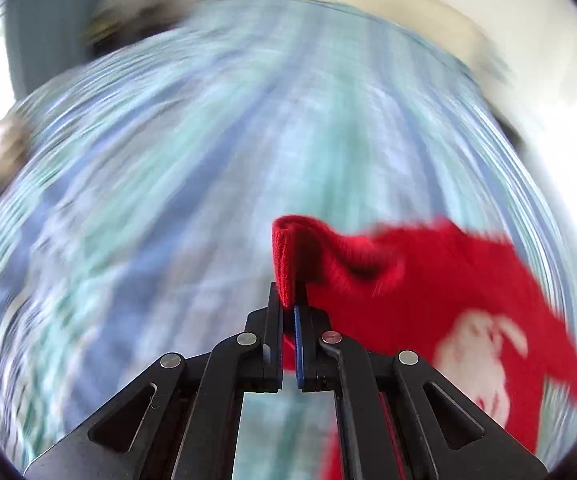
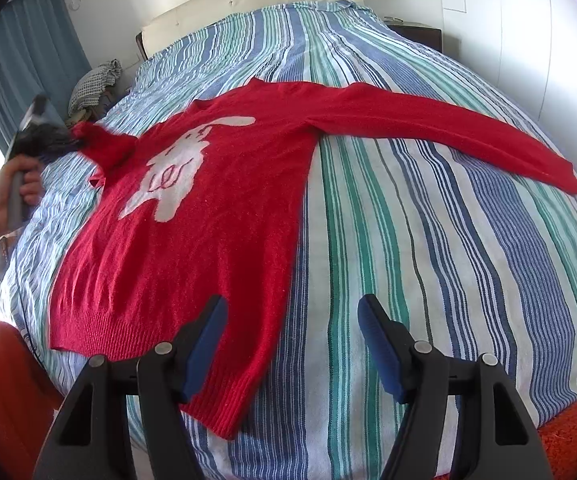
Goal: Fold small clothes
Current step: 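Grasp the other cuff with the left gripper, pull the sleeve out flat, release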
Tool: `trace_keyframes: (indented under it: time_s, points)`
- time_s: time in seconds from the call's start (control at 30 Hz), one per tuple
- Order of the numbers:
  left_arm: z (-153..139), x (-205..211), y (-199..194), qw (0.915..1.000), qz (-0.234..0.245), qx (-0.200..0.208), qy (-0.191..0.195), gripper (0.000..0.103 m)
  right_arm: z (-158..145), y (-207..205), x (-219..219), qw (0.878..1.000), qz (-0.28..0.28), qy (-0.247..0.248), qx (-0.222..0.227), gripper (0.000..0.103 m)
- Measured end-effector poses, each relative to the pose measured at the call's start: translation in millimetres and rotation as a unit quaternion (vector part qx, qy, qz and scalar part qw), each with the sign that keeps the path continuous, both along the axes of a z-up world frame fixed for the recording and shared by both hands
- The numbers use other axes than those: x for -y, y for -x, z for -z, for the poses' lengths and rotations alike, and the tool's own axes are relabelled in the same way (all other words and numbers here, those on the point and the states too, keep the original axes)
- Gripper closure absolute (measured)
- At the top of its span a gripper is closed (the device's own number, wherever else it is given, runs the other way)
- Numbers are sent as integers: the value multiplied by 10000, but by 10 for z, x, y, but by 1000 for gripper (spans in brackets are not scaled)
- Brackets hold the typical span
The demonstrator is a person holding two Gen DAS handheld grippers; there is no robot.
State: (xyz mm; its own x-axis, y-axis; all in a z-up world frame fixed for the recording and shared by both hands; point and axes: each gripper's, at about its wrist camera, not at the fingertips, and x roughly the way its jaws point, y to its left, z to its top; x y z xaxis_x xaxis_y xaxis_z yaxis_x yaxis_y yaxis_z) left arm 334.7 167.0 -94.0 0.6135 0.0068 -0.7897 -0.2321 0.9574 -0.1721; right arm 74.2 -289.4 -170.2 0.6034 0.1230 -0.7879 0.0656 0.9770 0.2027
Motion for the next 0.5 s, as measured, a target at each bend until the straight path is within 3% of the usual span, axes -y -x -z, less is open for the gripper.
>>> trace_keyframes:
  time_s: [0.07, 0.17, 0.27, 0.43, 0.5]
  points:
    - [81, -707, 132, 9956, -920, -182, -31, 100, 6, -2, 0, 10000, -2, -20, -7, 36]
    - [254, -1256, 416, 9866, -1570, -364, -263, 101, 16, -6, -28, 10000, -25, 12, -32, 36]
    - [406, -1382, 597, 9822, -1770, -450, -429, 101, 17, -10, -81, 9999, -66, 114, -30, 36]
    - [628, -1568, 744, 9717, -2293, -549, -162, 101, 27, -3, -151, 9994, -147, 297, -37, 36]
    - [654, -1564, 746, 9710, -2301, -590, -255, 101, 35, -3, -154, 9993, -154, 329, -53, 36]
